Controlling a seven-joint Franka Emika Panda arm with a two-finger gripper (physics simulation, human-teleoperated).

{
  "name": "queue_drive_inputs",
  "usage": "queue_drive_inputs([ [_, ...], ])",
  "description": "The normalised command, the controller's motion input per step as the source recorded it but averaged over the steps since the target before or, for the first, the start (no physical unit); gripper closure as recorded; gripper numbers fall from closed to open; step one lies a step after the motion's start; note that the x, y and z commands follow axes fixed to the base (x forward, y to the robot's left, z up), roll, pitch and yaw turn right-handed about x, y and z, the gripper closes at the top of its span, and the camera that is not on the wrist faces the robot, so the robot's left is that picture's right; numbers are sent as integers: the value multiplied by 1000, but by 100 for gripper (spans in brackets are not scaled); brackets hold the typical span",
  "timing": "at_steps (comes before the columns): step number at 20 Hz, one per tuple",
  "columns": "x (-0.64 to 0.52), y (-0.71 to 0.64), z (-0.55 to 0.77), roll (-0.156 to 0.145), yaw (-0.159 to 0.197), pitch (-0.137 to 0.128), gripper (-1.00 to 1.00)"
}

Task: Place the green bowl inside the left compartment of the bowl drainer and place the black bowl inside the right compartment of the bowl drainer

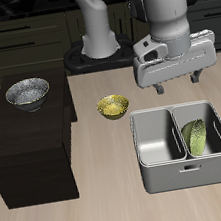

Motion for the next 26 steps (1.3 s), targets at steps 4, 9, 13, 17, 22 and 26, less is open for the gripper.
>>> queue_drive_inputs([
  [4,-505,259,746,98,-4,-168,-100],
  [9,-162,-6,311,6,4,-31,-100],
  [13,-76,-118,136,3,9,-25,-100],
  [17,-13,-274,234,-4,14,-11,-100],
  [22,-120,-333,335,-5,42,18,-100],
  [26,-135,-218,263,-16,74,26,-100],
])
